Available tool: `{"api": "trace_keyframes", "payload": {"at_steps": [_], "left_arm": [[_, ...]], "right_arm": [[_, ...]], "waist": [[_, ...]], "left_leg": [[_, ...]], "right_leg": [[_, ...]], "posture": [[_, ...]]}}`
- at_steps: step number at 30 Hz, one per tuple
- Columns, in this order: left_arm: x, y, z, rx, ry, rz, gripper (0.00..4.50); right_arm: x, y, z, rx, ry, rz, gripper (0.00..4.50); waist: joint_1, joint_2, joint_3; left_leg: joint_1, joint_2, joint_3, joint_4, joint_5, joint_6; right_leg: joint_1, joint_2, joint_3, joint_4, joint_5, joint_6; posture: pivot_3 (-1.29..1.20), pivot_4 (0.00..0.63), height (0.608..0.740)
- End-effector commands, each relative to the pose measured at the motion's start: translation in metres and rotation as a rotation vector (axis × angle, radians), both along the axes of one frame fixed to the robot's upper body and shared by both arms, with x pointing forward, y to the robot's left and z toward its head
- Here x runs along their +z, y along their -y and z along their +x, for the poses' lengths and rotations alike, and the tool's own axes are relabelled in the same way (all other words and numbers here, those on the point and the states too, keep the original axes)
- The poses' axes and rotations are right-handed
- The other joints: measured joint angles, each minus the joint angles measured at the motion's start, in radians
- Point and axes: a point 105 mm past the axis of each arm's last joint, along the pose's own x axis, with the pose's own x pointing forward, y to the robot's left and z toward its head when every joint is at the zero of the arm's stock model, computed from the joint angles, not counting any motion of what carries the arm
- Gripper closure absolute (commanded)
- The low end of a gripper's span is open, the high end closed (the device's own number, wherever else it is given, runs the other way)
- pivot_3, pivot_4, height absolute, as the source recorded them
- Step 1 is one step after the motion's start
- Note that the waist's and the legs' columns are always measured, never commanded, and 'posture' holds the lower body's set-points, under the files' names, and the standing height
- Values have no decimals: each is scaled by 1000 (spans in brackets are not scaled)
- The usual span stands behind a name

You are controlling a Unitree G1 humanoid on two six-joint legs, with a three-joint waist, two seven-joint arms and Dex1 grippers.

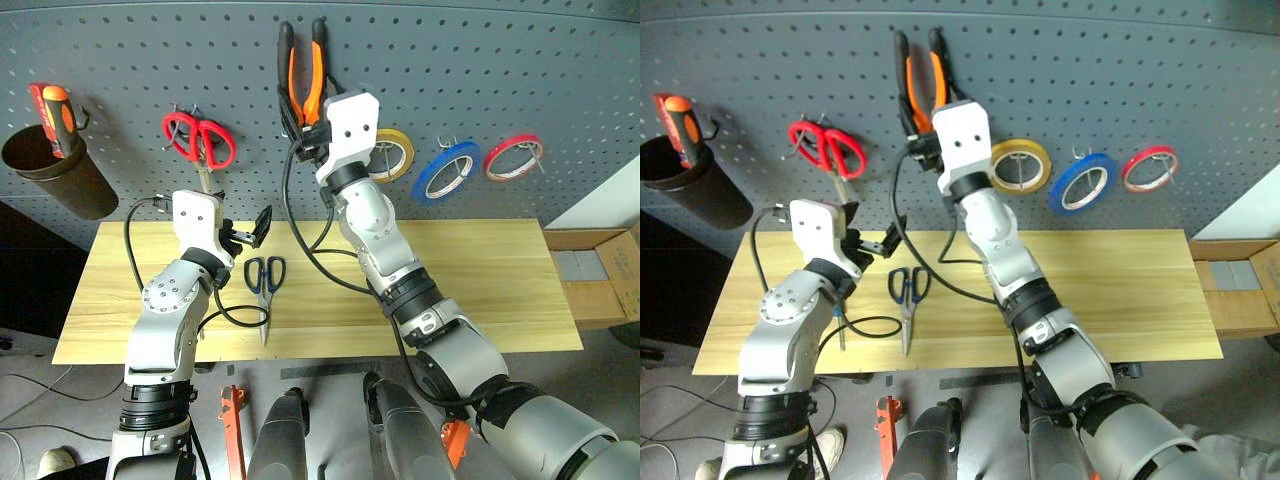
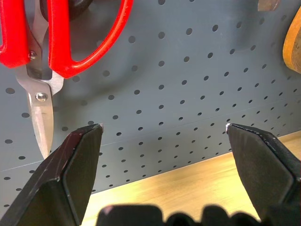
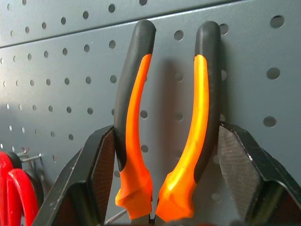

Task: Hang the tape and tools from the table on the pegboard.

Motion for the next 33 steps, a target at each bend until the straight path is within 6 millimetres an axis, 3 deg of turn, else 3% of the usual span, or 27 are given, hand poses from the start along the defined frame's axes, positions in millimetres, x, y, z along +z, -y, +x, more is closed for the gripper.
{"api": "trace_keyframes", "payload": {"at_steps": [1, 2, 7, 8, 11, 19, 25, 28, 32, 33], "left_arm": [[14, -2, -6, 7, 57, 7, 0], [14, -2, -5, 7, 57, 7, 0], [15, -2, -3, 6, 62, 5, 0], [15, -1, -2, 5, 63, 4, 0], [15, 0, -1, 0, 65, 3, 0], [10, 7, -1, -29, 62, 1, 0], [-19, 16, -21, -38, -18, 4, 0], [-39, 21, -30, 11, -77, -7, 0], [-59, 25, -37, 63, -143, -5, 0], [-73, 25, -39, 103, -194, -23, 0]], "right_arm": [[6, -22, -19, 55, 37, 7, 1791], [5, -22, -18, 50, 39, -2, 1791], [5, -13, -16, 41, 49, -4, 96], [5, -11, -16, 35, 54, -4, 15], [6, -2, -16, 19, 67, -6, 15], [-9, 49, -24, 30, 8, -90, 15], [-38, 82, -56, 142, -89, -298, 15], [-68, 93, -72, 223, -165, -421, 15], [-95, 94, -91, 333, -219, -533, 15], [-109, 94, -98, 385, -242, -582, 15]], "waist": [[0, 0, 0], [0, 0, 0], [-1, 0, 0], [-1, 0, 0], [-1, 0, 0], [2, -1, 0], [-9, -2, -2], [-12, -3, -2], [-16, -3, -2], [-16, -3, -2]], "left_leg": [[0, 0, 0, 0, 0, 0], [0, 0, 0, 0, 0, 0], [0, 0, 0, 0, 0, 0], [0, 0, 0, 0, 0, 0], [0, 0, 0, 0, 0, -1], [0, -1, 0, 1, 1, -1], [0, -3, 0, 1, 1, -2], [2, -2, 1, 2, 1, -1], [6, -1, 1, 3, 1, -1], [7, -1, 1, 3, 1, -1]], "right_leg": [[0, 0, 0, 0, 0, 0], [0, 0, 0, 0, 0, 0], [0, 1, 0, 1, 0, 0], [0, 1, 0, 1, 0, 0], [0, 0, 0, 1, 0, 0], [0, -1, 0, 1, 0, 0], [2, -4, 0, 0, 0, 0], [2, -3, 0, 2, 0, 1], [6, 1, 1, 2, 0, 1], [7, 3, 1, 2, -1, 2]], "posture": [[100, 357, 740], [100, 357, 740], [91, 345, 740], [86, 341, 740], [74, 330, 740], [20, 297, 740], [-27, 285, 740], [-40, 287, 740], [-55, 297, 740], [-56, 299, 740]]}}
